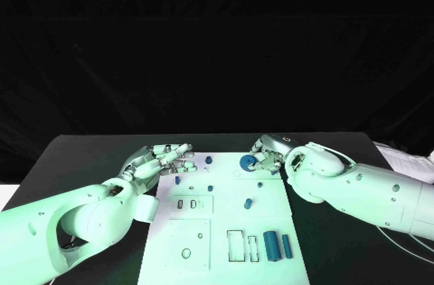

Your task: Assemble the parts on the task board

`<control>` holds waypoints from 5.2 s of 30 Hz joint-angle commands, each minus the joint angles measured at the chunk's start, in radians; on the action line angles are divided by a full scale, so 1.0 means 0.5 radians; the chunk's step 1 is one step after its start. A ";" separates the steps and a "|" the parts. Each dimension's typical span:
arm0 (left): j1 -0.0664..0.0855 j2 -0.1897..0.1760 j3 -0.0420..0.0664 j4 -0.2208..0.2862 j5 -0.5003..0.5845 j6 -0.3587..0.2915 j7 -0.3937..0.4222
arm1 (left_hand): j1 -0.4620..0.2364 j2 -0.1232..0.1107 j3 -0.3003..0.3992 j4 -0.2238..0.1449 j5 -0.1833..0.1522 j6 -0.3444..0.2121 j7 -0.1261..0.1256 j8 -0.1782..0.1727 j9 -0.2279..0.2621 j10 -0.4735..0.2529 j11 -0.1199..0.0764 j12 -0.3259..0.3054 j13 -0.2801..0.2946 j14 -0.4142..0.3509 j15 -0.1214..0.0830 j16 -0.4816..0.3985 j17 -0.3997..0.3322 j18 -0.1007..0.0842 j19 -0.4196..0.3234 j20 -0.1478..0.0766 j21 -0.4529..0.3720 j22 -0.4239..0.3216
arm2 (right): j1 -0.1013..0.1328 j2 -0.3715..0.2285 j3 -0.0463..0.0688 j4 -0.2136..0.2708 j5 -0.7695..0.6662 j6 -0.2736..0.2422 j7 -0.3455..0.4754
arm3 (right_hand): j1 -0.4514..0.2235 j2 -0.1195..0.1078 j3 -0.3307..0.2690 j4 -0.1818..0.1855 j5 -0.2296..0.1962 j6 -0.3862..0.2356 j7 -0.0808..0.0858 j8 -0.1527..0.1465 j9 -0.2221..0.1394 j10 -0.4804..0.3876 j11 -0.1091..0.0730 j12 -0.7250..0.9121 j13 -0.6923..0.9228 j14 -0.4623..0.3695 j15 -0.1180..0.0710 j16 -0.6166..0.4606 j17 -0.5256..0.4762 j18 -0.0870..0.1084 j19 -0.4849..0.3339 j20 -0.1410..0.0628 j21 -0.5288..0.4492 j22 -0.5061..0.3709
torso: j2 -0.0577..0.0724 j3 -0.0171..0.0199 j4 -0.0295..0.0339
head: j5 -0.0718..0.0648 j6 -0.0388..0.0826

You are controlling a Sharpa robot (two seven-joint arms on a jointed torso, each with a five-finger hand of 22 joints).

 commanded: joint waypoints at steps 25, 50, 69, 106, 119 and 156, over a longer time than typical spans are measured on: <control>0.001 -0.004 0.001 0.005 0.004 0.024 -0.013 | -0.002 0.019 -0.005 -0.014 -0.010 0.003 0.008 -0.016 -0.001 0.004 0.006 -0.014 -0.002 0.002 0.015 -0.011 0.005 0.024 0.005 0.006 -0.006 -0.004 | -0.008 0.030 -0.001 -0.036 -0.056 0.166 0.052 | 0.012 0.013 0.001 -0.008 0.009 0.041 0.000 0.016 0.000 0.022 -0.003 -0.002 0.111 0.181 0.000 0.011 0.394 -0.043 0.037 -0.008 0.013 0.064 | 0.000 -0.0002 0.002 | 0.003 -0.008; 0.001 -0.002 0.001 -0.003 0.004 0.024 -0.016 | -0.002 0.019 -0.005 -0.014 -0.010 0.003 0.008 -0.016 -0.001 0.004 0.006 -0.014 -0.002 0.002 0.015 -0.011 0.005 0.024 0.005 0.006 -0.006 -0.004 | -0.006 0.034 -0.001 0.051 -0.116 -0.124 0.031 | 0.086 0.129 0.236 -0.082 0.035 0.287 -0.077 0.059 0.020 0.075 -0.070 0.087 0.218 0.191 -0.055 0.035 0.443 -0.052 0.054 -0.057 0.037 0.114 | -0.002 -0.0021 0.004 | 0.006 -0.008; 0.001 -0.001 0.001 0.000 0.004 0.027 -0.017 | -0.001 0.022 -0.003 -0.016 -0.012 0.003 0.009 -0.018 -0.001 0.003 0.007 -0.016 -0.002 0.003 0.015 -0.013 0.007 0.024 0.006 0.006 -0.007 -0.005 | -0.001 0.226 -0.008 0.169 -0.258 -0.122 -0.036 | 0.065 0.120 0.259 -0.081 0.022 0.305 -0.082 0.053 0.022 0.075 -0.075 0.082 0.218 0.191 -0.060 0.034 0.442 -0.051 0.053 -0.061 0.036 0.111 | -0.001 -0.0055 0.008 | 0.036 -0.004; 0.001 -0.008 0.001 0.002 0.004 0.026 -0.014 | 0.000 0.023 -0.003 -0.017 -0.013 0.002 0.011 -0.020 -0.001 0.002 0.007 -0.018 -0.002 0.003 0.015 -0.016 0.009 0.024 0.006 0.006 -0.008 -0.006 | -0.033 0.502 -0.059 -0.091 -0.224 -0.058 0.010 | -0.066 0.036 0.273 -0.037 -0.053 0.189 -0.028 -0.065 -0.010 0.046 -0.032 0.007 0.179 0.186 -0.029 0.022 0.421 -0.048 0.041 -0.043 0.023 0.088 | 0.001 0.0016 -0.002 | 0.071 -0.023; 0.002 -0.013 0.001 0.005 0.004 0.025 -0.021 | 0.000 0.024 -0.003 -0.019 -0.014 0.002 0.011 -0.022 -0.001 0.002 0.008 -0.020 -0.002 0.004 0.015 -0.018 0.011 0.024 0.007 0.006 -0.009 -0.007 | -0.031 0.505 -0.061 -0.106 -0.148 -0.002 0.006 | -0.402 0.022 0.022 0.284 0.218 -0.034 0.029 -0.082 -0.012 0.008 0.026 -0.077 0.140 0.186 0.026 0.022 0.421 -0.043 0.032 0.016 0.014 0.073 | 0.001 0.0017 -0.001 | 0.070 -0.025; 0.001 -0.018 0.001 -0.040 0.004 0.048 -0.017 | 0.005 0.024 -0.002 -0.025 -0.014 0.000 0.011 -0.026 -0.001 -0.001 0.009 -0.024 -0.002 0.004 0.016 -0.023 0.014 0.024 0.008 0.007 -0.011 -0.009 | -0.001 -0.235 -0.026 0.149 0.853 -0.207 0.894 | 0.084 0.011 -0.003 0.022 0.171 0.019 0.020 -0.075 -0.007 -0.005 0.013 -0.110 0.143 0.187 0.016 0.025 0.430 -0.041 0.025 0.009 0.009 0.067 | -0.030 0.0269 -0.078 | 0.057 -0.002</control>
